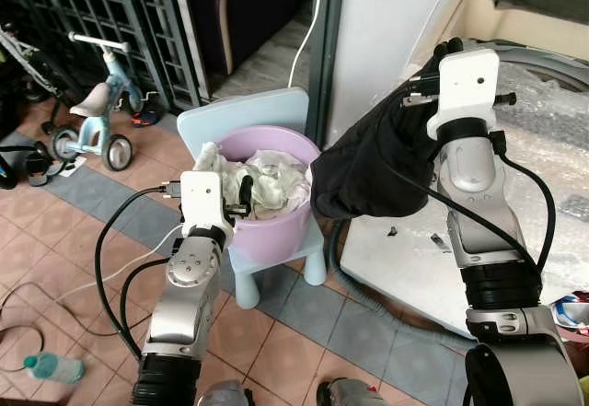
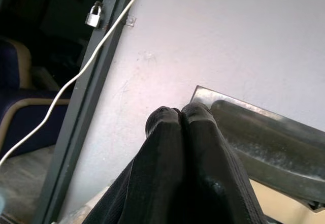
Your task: Clothes washing
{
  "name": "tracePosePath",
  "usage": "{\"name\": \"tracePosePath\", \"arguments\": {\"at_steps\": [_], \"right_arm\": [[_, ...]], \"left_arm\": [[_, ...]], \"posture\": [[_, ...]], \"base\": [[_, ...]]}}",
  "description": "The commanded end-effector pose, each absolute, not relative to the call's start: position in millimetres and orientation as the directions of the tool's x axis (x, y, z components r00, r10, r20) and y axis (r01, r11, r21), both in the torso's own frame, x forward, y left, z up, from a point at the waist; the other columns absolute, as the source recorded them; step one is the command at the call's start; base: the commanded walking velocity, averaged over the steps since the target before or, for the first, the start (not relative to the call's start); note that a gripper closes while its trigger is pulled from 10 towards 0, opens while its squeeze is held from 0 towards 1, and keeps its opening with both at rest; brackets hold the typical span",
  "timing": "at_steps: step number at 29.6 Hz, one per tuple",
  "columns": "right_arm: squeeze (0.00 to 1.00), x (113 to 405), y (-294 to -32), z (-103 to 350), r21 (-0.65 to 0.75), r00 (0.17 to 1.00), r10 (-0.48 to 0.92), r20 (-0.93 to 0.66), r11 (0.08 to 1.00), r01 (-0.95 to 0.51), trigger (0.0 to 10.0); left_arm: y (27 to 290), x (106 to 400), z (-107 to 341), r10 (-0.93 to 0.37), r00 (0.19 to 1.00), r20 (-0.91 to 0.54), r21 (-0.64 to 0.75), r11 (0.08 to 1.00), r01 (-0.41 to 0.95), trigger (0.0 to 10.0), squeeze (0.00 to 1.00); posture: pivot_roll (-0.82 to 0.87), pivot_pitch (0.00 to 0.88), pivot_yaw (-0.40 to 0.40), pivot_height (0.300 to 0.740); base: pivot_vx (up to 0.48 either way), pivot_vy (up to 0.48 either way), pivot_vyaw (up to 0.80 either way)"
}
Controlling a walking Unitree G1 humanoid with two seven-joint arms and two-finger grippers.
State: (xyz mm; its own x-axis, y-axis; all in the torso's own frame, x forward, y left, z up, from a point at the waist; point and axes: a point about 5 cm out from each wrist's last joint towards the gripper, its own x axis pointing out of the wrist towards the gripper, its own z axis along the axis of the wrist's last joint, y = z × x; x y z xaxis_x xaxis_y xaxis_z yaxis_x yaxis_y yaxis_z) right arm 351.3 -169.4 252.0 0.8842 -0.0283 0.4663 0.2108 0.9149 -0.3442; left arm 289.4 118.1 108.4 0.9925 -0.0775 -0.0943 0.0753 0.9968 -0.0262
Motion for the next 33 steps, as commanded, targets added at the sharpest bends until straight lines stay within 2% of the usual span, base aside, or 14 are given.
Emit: {"name": "tracePosePath", "arguments": {"at_steps": [1,19,30,32,33], "right_arm": [[0.00,355.6,-177.2,266.4,-0.327,0.858,-0.057,0.511,0.910,0.255,10.0],[0.00,377.9,-213.2,320.3,-0.338,0.781,-0.138,0.609,0.846,0.413,10.0],[0.00,390.2,-212.7,377.7,-0.412,0.754,-0.022,0.656,0.827,0.383,10.0],[0.00,393.3,-209.4,382.5,-0.434,0.774,0.020,0.632,0.837,0.333,10.0],[0.00,398.6,-203.7,376.8,-0.473,0.815,0.066,0.575,0.840,0.265,10.0]], "left_arm": [[118.9,290.6,109.3,-0.079,0.993,-0.090,-0.024,0.997,0.077,10.0,0.00],[114.9,288.1,106.1,-0.102,0.989,-0.107,-0.033,0.995,0.099,10.0,0.00],[115.6,286.8,106.3,-0.088,0.991,-0.103,-0.037,0.996,0.084,10.0,0.00],[116.7,286.9,106.5,-0.069,0.993,-0.100,-0.035,0.997,0.065,10.0,0.00],[116.7,287.2,106.0,-0.062,0.993,-0.103,-0.034,0.998,0.059,10.0,0.00]], "posture": [[0.00,0.082,0.031,0.740],[0.00,0.083,0.030,0.740],[0.00,0.090,0.025,0.740],[0.00,0.088,0.022,0.740],[0.00,0.088,0.019,0.740]], "base": [[0.352,0.000,-0.80],[0.346,0.000,-0.80],[0.276,0.000,-0.80],[0.000,0.000,-0.80],[0.000,0.000,0.00]]}}
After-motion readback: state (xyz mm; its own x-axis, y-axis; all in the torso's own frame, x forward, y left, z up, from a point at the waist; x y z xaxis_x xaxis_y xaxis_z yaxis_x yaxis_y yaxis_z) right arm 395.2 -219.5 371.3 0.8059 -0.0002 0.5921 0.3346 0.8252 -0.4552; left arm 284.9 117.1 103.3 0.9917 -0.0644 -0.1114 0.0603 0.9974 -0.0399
